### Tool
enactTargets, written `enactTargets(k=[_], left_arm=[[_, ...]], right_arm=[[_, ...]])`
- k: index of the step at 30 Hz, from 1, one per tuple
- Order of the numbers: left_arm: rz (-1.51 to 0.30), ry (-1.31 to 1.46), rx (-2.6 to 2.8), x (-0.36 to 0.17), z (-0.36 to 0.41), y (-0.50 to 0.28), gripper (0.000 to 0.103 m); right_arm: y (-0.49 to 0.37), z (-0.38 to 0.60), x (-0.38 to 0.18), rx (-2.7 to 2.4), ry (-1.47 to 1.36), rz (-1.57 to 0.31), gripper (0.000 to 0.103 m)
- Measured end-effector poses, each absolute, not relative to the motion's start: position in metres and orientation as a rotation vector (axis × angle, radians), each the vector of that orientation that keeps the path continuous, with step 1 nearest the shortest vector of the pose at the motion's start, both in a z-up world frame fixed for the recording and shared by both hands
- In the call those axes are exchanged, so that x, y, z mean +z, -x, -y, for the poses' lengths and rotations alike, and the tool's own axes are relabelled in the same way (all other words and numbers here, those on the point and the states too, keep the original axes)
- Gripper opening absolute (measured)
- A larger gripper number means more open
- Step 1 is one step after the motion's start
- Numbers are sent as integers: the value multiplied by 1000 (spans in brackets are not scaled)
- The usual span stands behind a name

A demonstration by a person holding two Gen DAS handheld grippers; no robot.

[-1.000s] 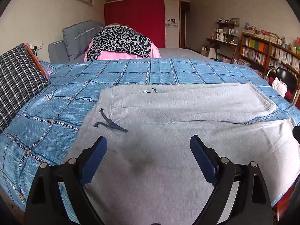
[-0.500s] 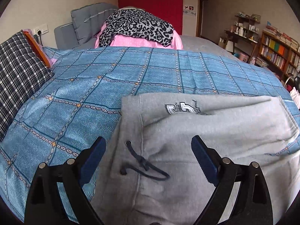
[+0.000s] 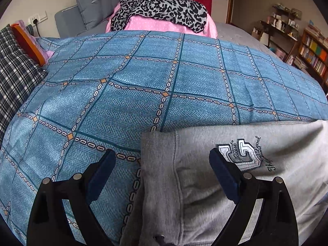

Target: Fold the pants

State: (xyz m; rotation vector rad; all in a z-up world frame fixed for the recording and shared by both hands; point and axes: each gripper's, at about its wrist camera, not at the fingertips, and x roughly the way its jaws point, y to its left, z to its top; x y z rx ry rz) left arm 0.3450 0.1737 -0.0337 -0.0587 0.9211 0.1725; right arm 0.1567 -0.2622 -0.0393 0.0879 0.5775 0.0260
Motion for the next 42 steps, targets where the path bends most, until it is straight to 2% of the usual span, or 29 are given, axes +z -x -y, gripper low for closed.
enactTargets(k=[10, 13, 16, 23, 25, 33, 42], left_arm=[[-972, 106, 145, -58, -183, -371, 90], [-1000, 125, 120, -66, -186, -373, 79], [-987, 139, 113, -67, -188, -371, 73], [-938, 173, 91, -64, -191, -359, 43], [-922, 182, 81, -62, -192, -355, 39], [-868, 211, 56, -54, -192, -346, 37], [-854, 215, 55, -51, -193, -347, 37]], right_arm=[[-178, 256, -46, 43, -60, -606, 100], [-184, 256, -48, 49, -57, -616, 100], [-189, 258, -49, 60, -67, -627, 100], [-201, 261, -47, 74, -38, -655, 100], [-207, 271, -46, 57, -27, -659, 100], [-260, 346, -41, -51, -152, -704, 100], [-339, 403, -36, -119, -144, -720, 100]])
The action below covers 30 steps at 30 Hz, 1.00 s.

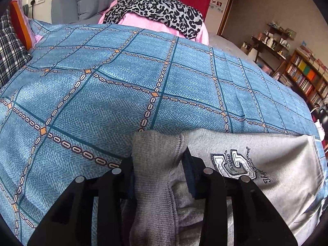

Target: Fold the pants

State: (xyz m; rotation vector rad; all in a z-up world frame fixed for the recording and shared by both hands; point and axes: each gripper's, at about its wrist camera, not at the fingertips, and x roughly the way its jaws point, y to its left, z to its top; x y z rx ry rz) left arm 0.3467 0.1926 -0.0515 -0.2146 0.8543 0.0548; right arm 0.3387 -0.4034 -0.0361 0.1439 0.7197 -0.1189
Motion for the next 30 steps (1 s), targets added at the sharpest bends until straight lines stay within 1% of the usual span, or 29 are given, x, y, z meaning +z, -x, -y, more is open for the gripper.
enactTargets(k=[7, 10, 15, 18, 20, 21, 24, 25, 26, 28, 29, 30], left_arm=[[-859, 214, 57, -54, -193, -347, 37], [-858, 212, 57, -54, -193, -347, 37], [-854, 214, 55, -54, -193, -348, 37], [-856, 213, 55, -56, -193, -348, 37], [-858, 209, 57, -57, -193, -349, 37], [-859, 208, 57, -57, -193, -349, 37], [-862, 207, 59, -58, -193, -350, 37], [-863, 208, 59, -59, -193, -350, 37], [-863, 208, 59, -59, -192, -350, 37], [-862, 208, 59, -59, -193, -350, 37], [-862, 209, 59, -59, -192, -350, 37], [-860, 211, 57, -59, -193, -350, 37]], right_arm=[[-412, 436, -47, -130, -205, -770, 99], [-439, 446, -54, -137, -222, -797, 93], [-479, 464, -70, -174, -226, -847, 87], [-498, 476, -78, -205, -223, -869, 82], [-506, 482, -85, -205, -245, -888, 73], [-510, 485, -89, -207, -255, -897, 70], [-515, 488, -95, -207, -257, -894, 59], [-515, 489, -95, -210, -257, -891, 50], [-514, 490, -95, -208, -260, -887, 38], [-512, 488, -91, -192, -264, -877, 24], [-508, 485, -87, -208, -246, -868, 14], [-505, 484, -83, -215, -238, -860, 14]])
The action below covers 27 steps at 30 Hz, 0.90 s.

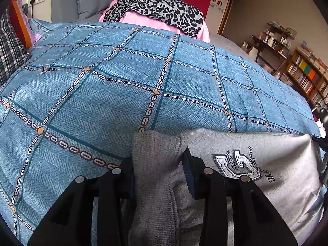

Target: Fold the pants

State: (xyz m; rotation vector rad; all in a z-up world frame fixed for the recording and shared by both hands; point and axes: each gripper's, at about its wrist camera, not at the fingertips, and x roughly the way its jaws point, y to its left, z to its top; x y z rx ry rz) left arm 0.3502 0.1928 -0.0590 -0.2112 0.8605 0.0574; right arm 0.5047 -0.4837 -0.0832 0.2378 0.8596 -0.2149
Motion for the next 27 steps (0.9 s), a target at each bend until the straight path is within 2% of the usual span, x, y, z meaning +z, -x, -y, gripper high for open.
enactTargets(k=[5, 7, 16, 27], left_arm=[[-843, 226, 51, -57, -196, -347, 37], [-833, 232, 49, -55, -197, -346, 37], [-772, 321, 20, -32, -206, -333, 36], [-658, 294, -55, 28, -205, -263, 34]], right_arm=[[-482, 483, -53, -226, -242, -783, 12], [-472, 484, -38, -244, -238, -754, 5], [-405, 482, 19, -222, -251, -644, 5], [-288, 484, 61, -194, -307, -496, 5]])
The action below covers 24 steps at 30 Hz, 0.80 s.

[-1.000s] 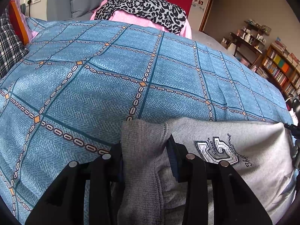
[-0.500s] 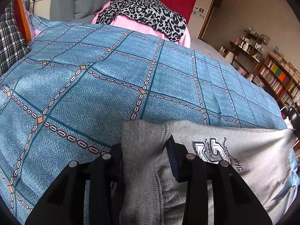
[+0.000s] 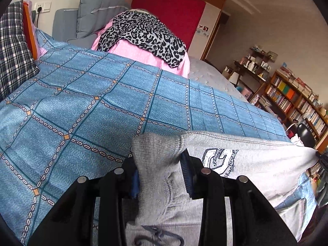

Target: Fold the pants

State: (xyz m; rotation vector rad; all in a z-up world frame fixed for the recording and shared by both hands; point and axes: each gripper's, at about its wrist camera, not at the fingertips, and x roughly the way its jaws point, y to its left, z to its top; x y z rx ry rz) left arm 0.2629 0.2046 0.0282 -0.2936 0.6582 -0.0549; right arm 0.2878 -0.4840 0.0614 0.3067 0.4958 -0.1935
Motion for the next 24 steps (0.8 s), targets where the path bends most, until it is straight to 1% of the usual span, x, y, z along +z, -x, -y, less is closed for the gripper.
enactTargets(k=[3, 9, 18, 24], left_arm=[[-631, 268, -73, 41, -203, -235, 34], [-588, 249, -105, 48, -202, -177, 34], [-529, 280, -150, 34, -206, -98, 34], [-510, 276, -152, 21, -205, -61, 34]], right_arm=[[-249, 490, 59, -195, -344, -464, 5], [-166, 499, 50, -205, -402, -403, 5], [-47, 485, 29, -194, -389, -345, 5], [18, 477, 2, -233, -398, -331, 4]])
